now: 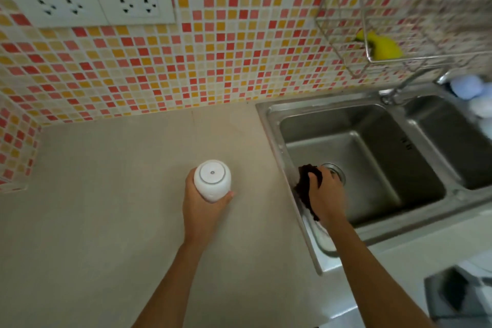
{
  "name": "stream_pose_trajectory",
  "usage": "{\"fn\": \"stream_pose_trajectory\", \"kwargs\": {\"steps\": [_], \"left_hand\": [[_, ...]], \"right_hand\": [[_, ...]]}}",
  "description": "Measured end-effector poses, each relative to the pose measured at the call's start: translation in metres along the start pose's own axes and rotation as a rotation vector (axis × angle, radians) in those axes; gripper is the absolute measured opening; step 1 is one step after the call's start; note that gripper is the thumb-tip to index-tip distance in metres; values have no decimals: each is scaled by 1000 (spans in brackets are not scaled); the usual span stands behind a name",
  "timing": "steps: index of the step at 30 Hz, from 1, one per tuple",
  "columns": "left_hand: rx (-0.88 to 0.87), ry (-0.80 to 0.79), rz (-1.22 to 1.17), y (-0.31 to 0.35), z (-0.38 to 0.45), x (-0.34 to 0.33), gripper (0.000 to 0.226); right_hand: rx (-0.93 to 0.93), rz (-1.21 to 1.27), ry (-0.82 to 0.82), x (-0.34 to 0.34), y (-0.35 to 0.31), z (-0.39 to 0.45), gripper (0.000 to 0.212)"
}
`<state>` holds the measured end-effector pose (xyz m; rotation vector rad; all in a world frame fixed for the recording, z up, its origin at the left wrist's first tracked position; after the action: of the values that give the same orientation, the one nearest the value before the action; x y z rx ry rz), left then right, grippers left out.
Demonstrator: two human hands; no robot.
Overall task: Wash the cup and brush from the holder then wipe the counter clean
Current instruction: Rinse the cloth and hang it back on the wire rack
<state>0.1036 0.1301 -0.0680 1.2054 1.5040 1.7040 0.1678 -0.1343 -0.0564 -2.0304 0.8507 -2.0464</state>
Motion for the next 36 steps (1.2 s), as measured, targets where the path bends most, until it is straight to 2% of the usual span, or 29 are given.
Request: {"fn": "stream_pose_trajectory", "kwargs": {"steps": [4,8,10,12,14,16,18,21,24,27,28,31,33,36], "left_hand": [[6,8,15,-7,-3,-6,96],[65,35,55,-19,-7,-9,121],[111,72,26,-25,-13,-13,126],[136,233,27,-23,-34,-20,114],[105,451,83,-16,-71,-38,86],[60,533,144,0,-106,-70,55],[33,467,188,19,-118,-112,35],[-40,268,245,47,-99,-185,22],[-111,-20,313,72,-62,-257,28],[-177,-192,332,98,-30,-317,40],[-155,-238,298,107,-23,-333,45],[62,-418,175,131,-10,-367,60],[68,-471,171,141,-8,-380,53],[-30,-464,153,159,-9,-388,32]], "right_hand": [[-160,207,-96,16,17,12,28],[-259,355,-213,25,33,36,34],[-291,415,-272,28,42,53,32],[-317,493,-337,28,52,71,27],[-333,567,-406,33,59,88,24],[-355,619,-486,41,68,103,27],[-350,616,-556,49,79,118,29],[-274,579,-616,65,95,141,13],[-181,560,-675,81,108,161,17],[-141,563,-712,98,120,179,25],[-133,568,-714,104,124,185,25],[-158,696,-746,126,133,200,21],[-162,809,-767,141,137,208,24],[-82,881,-766,162,146,221,38]]}}
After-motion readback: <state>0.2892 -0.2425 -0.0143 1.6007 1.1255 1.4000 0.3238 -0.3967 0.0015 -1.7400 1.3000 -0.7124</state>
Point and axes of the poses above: each hand's wrist, its own z-axis towards the middle knuckle, its own x-axis out of the back of the hand, y = z × x, the point moved 1 cm from there along z, towards the middle knuckle, and after that the axes turned 1 degree about -x, right-handed, at the moved point
